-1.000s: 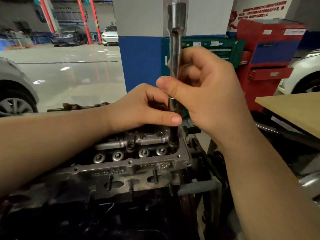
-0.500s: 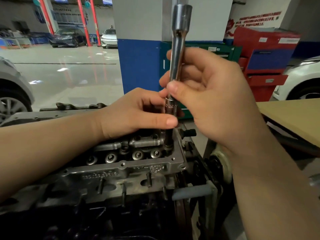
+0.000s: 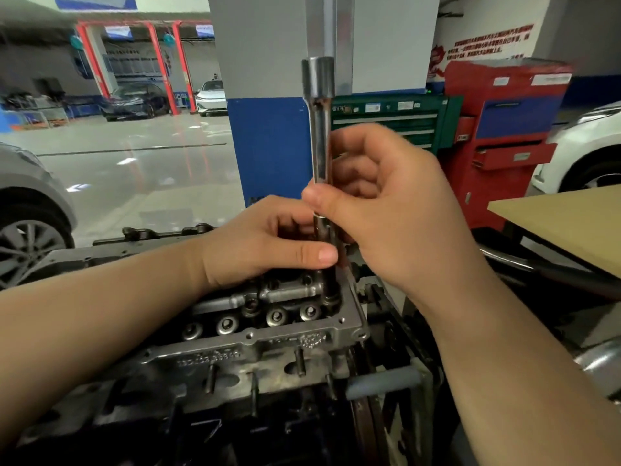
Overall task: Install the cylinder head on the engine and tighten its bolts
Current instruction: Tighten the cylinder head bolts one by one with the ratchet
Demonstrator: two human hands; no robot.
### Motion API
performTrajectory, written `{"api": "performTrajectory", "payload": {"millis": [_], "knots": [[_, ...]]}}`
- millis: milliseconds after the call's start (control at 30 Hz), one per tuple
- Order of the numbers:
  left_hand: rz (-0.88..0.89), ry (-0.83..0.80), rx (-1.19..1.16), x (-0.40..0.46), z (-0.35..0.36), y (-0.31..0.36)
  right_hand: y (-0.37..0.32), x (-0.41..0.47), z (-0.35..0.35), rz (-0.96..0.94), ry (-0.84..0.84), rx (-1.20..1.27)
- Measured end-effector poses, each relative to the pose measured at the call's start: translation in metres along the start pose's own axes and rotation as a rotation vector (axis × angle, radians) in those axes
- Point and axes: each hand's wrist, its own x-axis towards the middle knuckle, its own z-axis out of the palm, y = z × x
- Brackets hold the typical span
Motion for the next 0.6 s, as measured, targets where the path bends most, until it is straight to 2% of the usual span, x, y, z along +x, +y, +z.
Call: {"api": "performTrajectory", "payload": {"millis": [100,267,333,533,600], "knots": [[0.003,0.042,0.037,0.003,-0.001,-0.002,0.001,-0.001,0.007,-0.012,0.096,-0.076],[-0.037,-0.021,-0.046,-0.001,-0.003,-0.006,-0.008,-0.002,0.000,-0.051,-0.060,0.144],[-0.047,-0.034,-0.069,-0.002,-0.003,-0.005,-0.010,-0.002,-0.004,-0.067,-0.077,0.137],[-0.084,-0.006,0.037,-0.001,-0.002,0.002,-0.006,-0.003,0.006,-0.077,0.116,0.025],[-0.092,-0.024,0.030,-0.001,-0.002,0.004,-0.005,-0.004,0.009,-0.077,0.109,0.042]]}}
